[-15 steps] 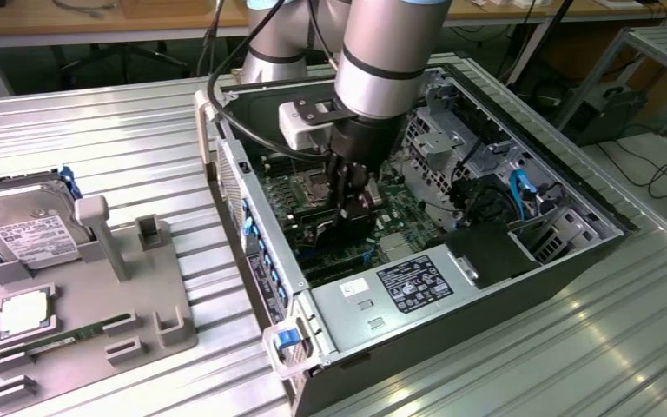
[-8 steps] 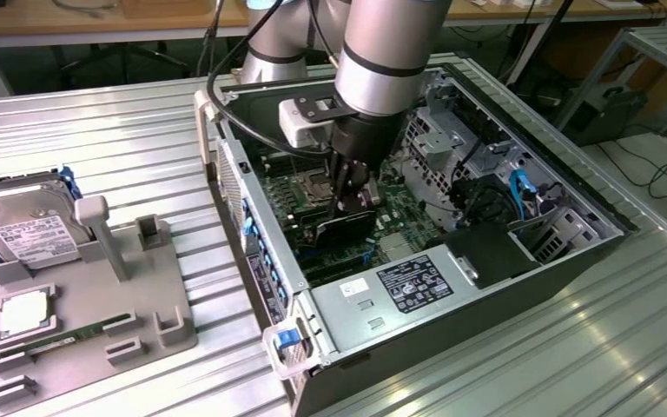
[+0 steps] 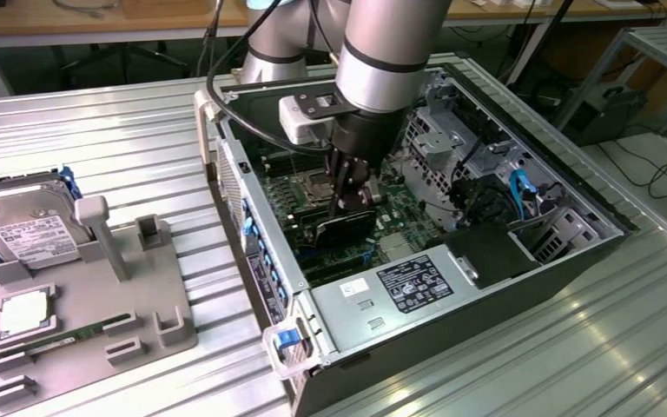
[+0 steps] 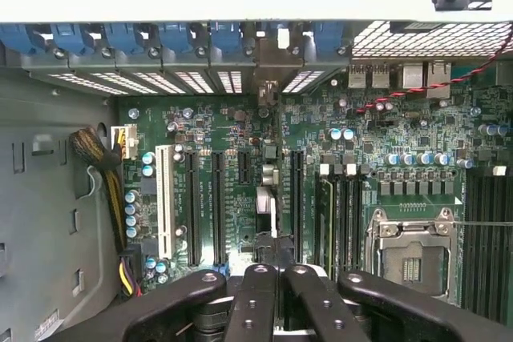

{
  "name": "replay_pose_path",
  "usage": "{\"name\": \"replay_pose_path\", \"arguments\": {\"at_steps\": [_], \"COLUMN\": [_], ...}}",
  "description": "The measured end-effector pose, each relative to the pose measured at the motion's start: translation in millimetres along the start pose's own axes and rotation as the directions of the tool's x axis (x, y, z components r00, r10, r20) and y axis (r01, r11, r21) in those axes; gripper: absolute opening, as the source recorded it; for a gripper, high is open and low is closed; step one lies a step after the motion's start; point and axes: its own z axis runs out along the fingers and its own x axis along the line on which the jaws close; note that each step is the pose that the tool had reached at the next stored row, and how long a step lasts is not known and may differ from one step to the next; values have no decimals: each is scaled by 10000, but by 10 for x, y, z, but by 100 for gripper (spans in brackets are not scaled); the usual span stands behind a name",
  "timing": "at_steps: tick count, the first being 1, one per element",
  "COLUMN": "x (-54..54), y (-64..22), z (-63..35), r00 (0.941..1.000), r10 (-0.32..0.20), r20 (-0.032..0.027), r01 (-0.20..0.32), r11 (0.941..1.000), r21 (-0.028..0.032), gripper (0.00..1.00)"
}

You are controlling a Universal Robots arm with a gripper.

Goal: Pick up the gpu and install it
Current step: 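Insert the gpu into the slot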

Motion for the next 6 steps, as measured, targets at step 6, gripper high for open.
{"name": "replay_pose_path", "arguments": {"at_steps": [6], "x": [0], "y": [1], "z": [-27], "r00": [10000], "r10": [0], "r20": [1], "r01": [0], "r11": [10000], "r21": [0], "gripper": [11]}}
